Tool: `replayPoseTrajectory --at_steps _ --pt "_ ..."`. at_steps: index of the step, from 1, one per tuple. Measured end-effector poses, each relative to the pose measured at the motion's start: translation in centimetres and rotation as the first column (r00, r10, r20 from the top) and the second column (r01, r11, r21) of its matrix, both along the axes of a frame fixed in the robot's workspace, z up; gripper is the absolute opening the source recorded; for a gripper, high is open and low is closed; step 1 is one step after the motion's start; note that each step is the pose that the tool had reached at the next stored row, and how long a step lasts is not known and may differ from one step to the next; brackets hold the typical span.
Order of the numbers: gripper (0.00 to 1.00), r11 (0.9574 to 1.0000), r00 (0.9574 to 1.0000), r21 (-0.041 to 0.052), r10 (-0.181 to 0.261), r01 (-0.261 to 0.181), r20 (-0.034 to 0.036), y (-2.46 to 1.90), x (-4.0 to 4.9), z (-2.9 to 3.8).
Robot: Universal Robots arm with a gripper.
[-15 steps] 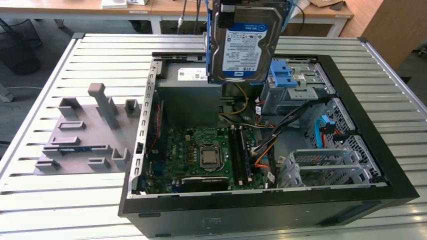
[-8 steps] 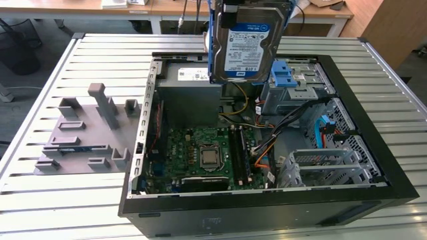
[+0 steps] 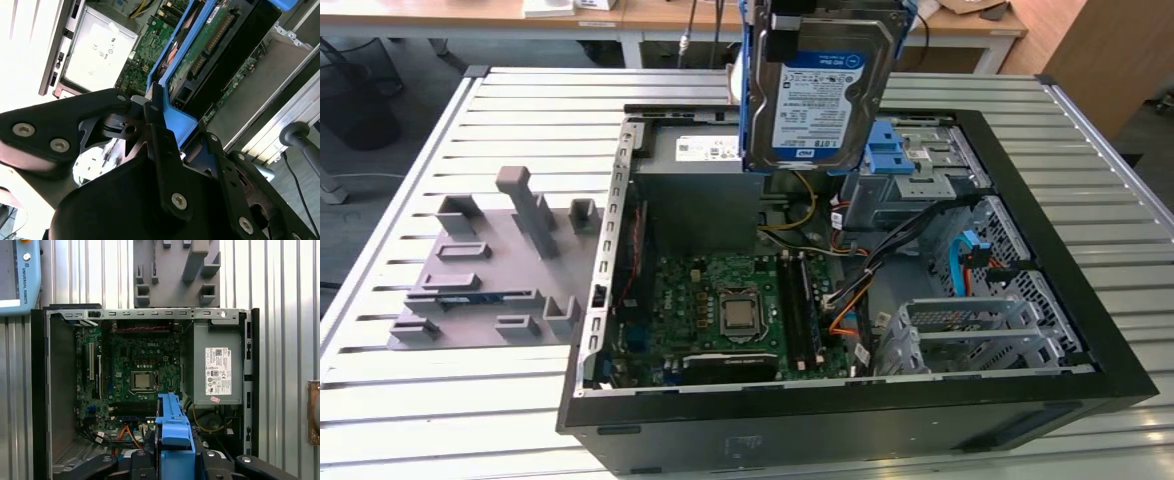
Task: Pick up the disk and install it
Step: 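Insert the disk into the insertion slot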
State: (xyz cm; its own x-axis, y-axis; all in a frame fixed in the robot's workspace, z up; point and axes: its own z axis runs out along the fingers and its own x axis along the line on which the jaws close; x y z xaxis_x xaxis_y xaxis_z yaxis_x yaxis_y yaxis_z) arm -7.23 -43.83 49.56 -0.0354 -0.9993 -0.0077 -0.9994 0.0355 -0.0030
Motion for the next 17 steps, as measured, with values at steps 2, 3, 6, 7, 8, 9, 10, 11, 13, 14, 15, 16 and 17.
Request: replayPoseTrajectory --at_steps 2,3,6,7,8,9,10,11,13,14,15,16,17 --pt "0.36 1.0000 1.0000 0.0000 0.000 0.000 0.0000 -0.02 0.00 0.00" --pt "0.36 1.0000 1.0000 -0.0001 0.000 0.000 0.0000 -0.02 0.00 0.01" --pt "0.36 1.0000 1.0000 -0.0001 0.000 0.000 -0.0001 -0.06 0.00 0.01" --pt "0.36 1.0000 1.0000 -0.0001 0.000 0.000 -0.0001 -0.08 0.00 0.01" --pt "0.36 1.0000 1.0000 -0.0001 0.000 0.000 -0.0001 -0.12 0.00 0.01" --pt "0.36 1.0000 1.0000 -0.0001 0.000 0.000 -0.0001 -0.16 0.00 0.01" --pt "0.36 1.0000 1.0000 -0.0001 0.000 0.000 -0.0001 -0.20 0.00 0.01" --pt "0.36 1.0000 1.0000 0.0000 0.000 0.000 0.0000 -0.24 0.00 0.00" --pt "0.36 1.0000 1.0000 0.0000 0.000 0.000 0.0000 -0.32 0.00 0.00" --pt "0.36 1.0000 1.0000 -0.0002 0.000 0.000 -0.0001 -0.36 0.00 0.01" --pt "0.36 1.0000 1.0000 0.0000 0.000 0.000 0.0000 -0.42 0.00 0.00" --pt "0.36 1.0000 1.0000 -0.0001 0.000 0.000 -0.0001 -0.48 0.00 0.01" --pt "0.36 1.0000 1.0000 -0.0001 0.000 0.000 0.0000 -0.56 0.00 0.01"
